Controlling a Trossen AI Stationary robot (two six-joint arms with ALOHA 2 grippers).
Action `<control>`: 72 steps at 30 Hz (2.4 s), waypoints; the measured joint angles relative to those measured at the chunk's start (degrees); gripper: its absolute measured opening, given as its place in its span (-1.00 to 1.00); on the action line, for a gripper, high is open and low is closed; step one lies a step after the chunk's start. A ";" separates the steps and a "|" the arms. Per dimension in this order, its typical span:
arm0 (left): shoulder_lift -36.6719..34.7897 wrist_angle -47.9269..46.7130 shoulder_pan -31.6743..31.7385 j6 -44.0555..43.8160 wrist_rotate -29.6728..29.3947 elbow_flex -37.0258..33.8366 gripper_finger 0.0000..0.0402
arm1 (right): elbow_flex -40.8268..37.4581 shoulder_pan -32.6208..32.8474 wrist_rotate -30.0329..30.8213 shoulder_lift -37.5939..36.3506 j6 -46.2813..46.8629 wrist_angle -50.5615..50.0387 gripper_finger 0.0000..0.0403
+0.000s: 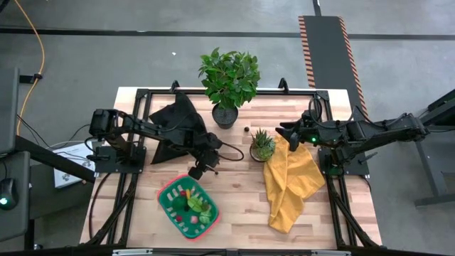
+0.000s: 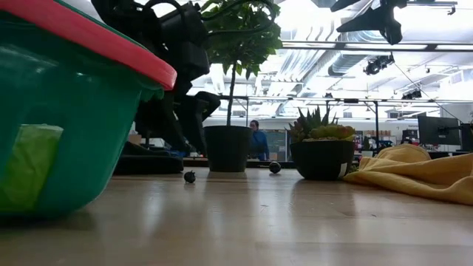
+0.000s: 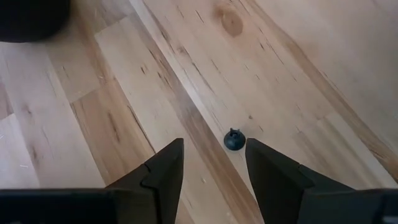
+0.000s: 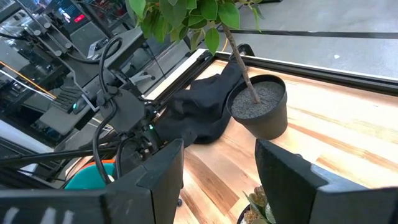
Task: Pick and placing Produce into tupperware
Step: Put the blueberry into the blue basket
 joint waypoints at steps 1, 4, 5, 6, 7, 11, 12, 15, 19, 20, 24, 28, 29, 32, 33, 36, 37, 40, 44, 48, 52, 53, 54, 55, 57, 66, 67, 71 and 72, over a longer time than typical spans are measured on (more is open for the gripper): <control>0.00 -0.01 0.00 -0.01 -0.01 0.00 -0.19 | -0.01 0.00 0.00 0.00 0.00 0.02 -0.05; -0.10 -0.04 0.00 -0.01 0.02 0.00 -0.20 | -0.01 0.00 0.00 0.00 0.02 0.02 -0.05; -0.20 -0.08 0.00 -0.20 0.13 0.02 -0.22 | -0.01 0.00 0.00 0.00 0.04 0.02 -0.05; -0.22 -0.32 0.00 -0.45 0.28 0.29 -0.23 | 0.00 0.00 0.00 0.00 0.06 0.01 -0.05; -0.22 -0.87 0.00 -0.51 0.38 0.80 -0.25 | 0.00 -0.02 -0.01 0.00 0.10 0.00 -0.05; -0.26 -2.31 0.00 -0.44 0.48 3.26 -0.31 | -0.01 0.00 -0.01 0.00 0.17 0.00 -0.05; -0.26 -2.33 0.00 -0.44 0.49 3.69 -0.32 | -0.01 -0.01 0.01 -0.01 0.17 0.02 -0.05; -0.28 -3.05 0.00 -0.42 0.51 4.63 -0.36 | -0.01 -0.01 0.01 0.00 0.21 0.02 -0.05; -0.28 -6.12 0.00 3.43 0.49 5.01 -0.37 | -0.01 -0.02 0.01 0.00 0.50 0.02 -0.05; -0.28 -7.22 0.00 5.20 0.38 5.01 -0.37 | 0.01 0.00 0.01 0.00 0.48 0.00 -0.05; -0.31 -9.86 0.04 11.95 -1.17 5.01 -0.37 | -0.01 -0.01 0.12 0.00 0.62 0.00 -0.05; -0.31 -10.56 0.04 17.81 -1.91 5.01 -0.37 | -0.01 -0.01 0.33 0.00 1.51 -0.16 -0.05; -0.31 -10.84 0.04 19.29 -2.38 5.01 -0.37 | -0.01 -0.01 0.38 -0.01 1.53 -0.21 -0.05; -0.31 -10.75 0.23 20.72 -3.26 5.01 -0.37 | -0.01 -0.01 0.41 0.00 2.63 -0.54 -0.05; -0.31 -10.75 0.68 21.20 -3.26 5.01 -0.37 | -0.01 -0.01 0.43 0.00 2.73 -0.73 -0.05; -0.31 -11.36 1.65 23.37 -3.44 5.01 -0.37 | 0.01 0.00 0.43 0.04 3.01 -0.94 -0.05; -0.31 -11.61 2.06 24.55 -3.93 5.01 -0.37 | -0.01 -0.02 0.43 0.06 3.02 -0.95 -0.05; -0.31 -11.58 2.55 26.25 -5.46 5.01 -0.37 | -0.01 0.00 0.43 0.07 3.32 -0.98 -0.05; -0.31 -11.54 3.33 21.69 -5.83 5.01 -0.37 | 0.01 -0.02 0.43 0.07 4.09 -1.01 -0.05; -0.31 -11.49 3.89 17.66 -5.43 5.01 -0.37 | -0.01 -0.02 0.43 0.07 4.07 -1.01 -0.05; -0.31 -11.48 3.76 17.39 -5.27 5.01 -0.37 | -0.01 -0.02 0.43 0.07 4.04 -1.01 -0.05; -0.31 -11.50 3.76 18.06 -5.14 5.01 -0.37 | -0.01 -0.02 0.45 0.07 4.04 -1.03 -0.05; -0.31 -11.55 3.76 19.46 -5.15 5.01 -0.37 | -0.01 -0.02 0.43 0.07 4.04 -1.07 -0.05; -0.31 -11.72 3.76 21.36 -5.15 5.01 -0.37 | -0.01 -0.01 0.43 0.07 4.07 -1.22 -0.05; -0.31 -12.22 3.76 25.65 -5.48 4.98 -0.37 | 0.00 -0.01 0.43 0.07 4.07 -1.29 -0.05; -0.31 -12.81 3.76 19.30 -4.78 5.91 -0.37 | 0.00 -0.01 0.44 0.07 5.22 -1.29 -0.05; -0.31 -12.67 3.76 16.05 -4.76 6.47 -0.37 | -0.01 -0.02 0.43 0.07 5.52 -1.29 -0.05; -0.33 -13.64 3.76 2.20 -5.60 9.44 -0.37 | -0.01 -0.01 0.44 0.07 5.38 -1.29 -0.05; -0.33 -14.04 3.76 -1.57 -5.65 10.49 -0.37 | -0.01 -0.02 0.44 0.07 5.20 -1.29 -0.05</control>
